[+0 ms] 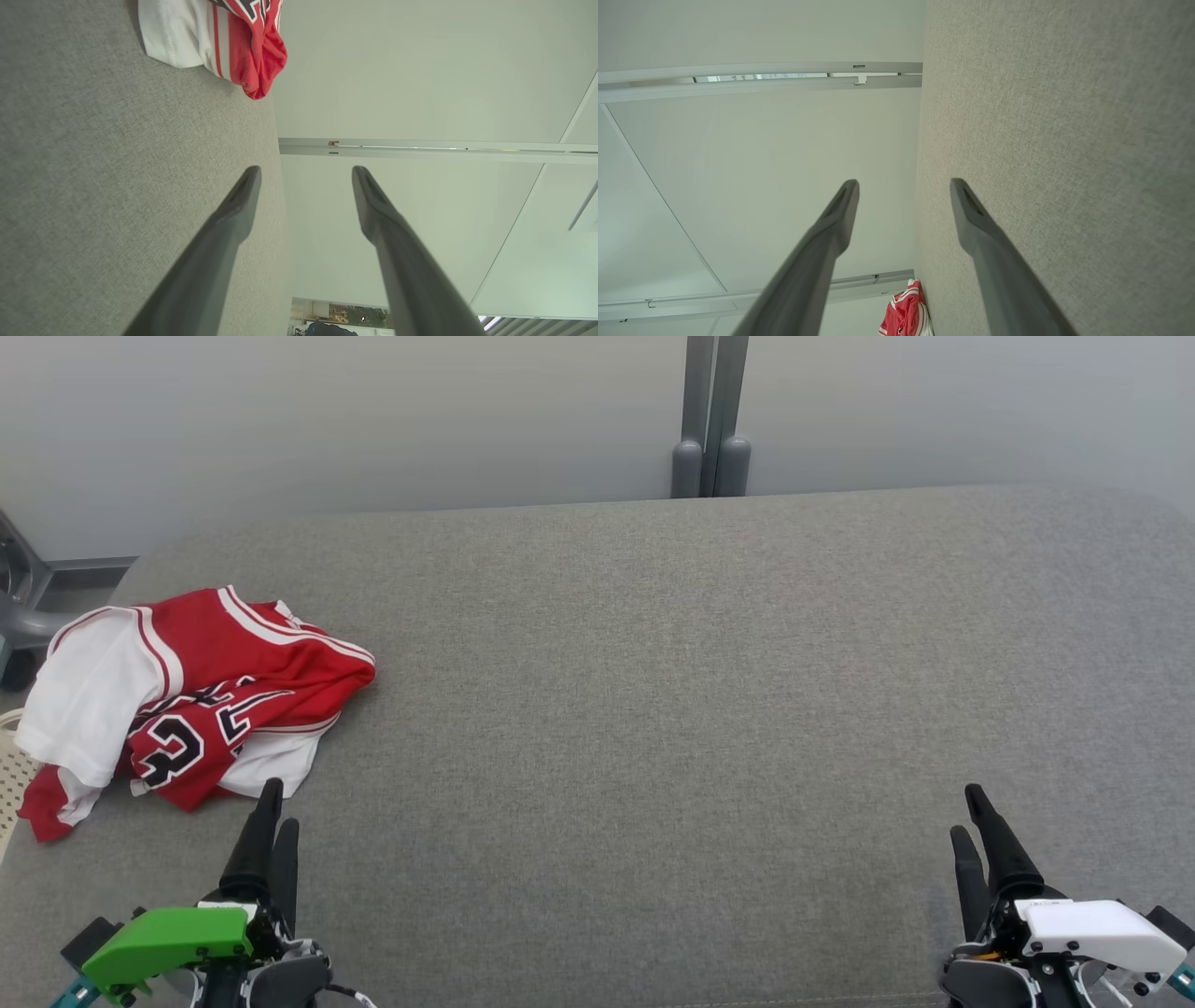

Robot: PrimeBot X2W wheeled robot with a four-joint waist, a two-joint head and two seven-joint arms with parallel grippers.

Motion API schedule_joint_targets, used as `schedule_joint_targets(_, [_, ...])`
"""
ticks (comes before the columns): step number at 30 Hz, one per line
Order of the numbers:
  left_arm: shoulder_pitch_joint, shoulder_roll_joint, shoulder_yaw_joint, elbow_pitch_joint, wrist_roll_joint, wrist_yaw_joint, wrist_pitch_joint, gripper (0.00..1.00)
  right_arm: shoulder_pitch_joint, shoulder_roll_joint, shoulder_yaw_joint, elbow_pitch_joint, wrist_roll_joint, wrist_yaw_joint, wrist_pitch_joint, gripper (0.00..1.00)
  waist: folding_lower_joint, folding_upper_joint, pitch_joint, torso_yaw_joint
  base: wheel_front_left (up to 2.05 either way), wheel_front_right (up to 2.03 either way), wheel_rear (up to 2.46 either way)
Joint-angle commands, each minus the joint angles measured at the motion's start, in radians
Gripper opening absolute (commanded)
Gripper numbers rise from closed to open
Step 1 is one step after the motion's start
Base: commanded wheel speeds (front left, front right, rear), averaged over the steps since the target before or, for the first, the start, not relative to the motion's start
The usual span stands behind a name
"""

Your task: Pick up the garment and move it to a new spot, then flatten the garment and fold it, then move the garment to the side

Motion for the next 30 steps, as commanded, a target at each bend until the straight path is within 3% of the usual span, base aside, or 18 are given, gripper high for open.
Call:
schedule_joint_targets(1, [-0.007, 0.004, 0.0, -0.021, 0.014, -0.001, -0.003, 1.0, -0.014, -0.004, 0.003, -0.015, -0.005, 0.0, -0.004, 1.0, 0.0, 0.0, 0.0, 0.0, 0.0, 0.0, 0.0])
schedule_joint_targets(9, [0.012, 0.005, -0.013, -0.03, 0.08, 0.016, -0.049, 1.0, -0.025, -0.006, 0.038, 0.005, -0.066, 0.0, -0.035, 1.0, 0.0, 0.0, -0.009, -0.001, 0.0, 0.0, 0.0])
schedule_joint_targets(30, [0.034, 0.017, -0.087, -0.054, 0.533, 0.085, -0.157, 1.0, -0.077, -0.009, 0.06, 0.094, -0.54, 0.0, -0.083, 1.0, 0.0, 0.0, -0.027, -0.002, 0.0, 0.0, 0.0])
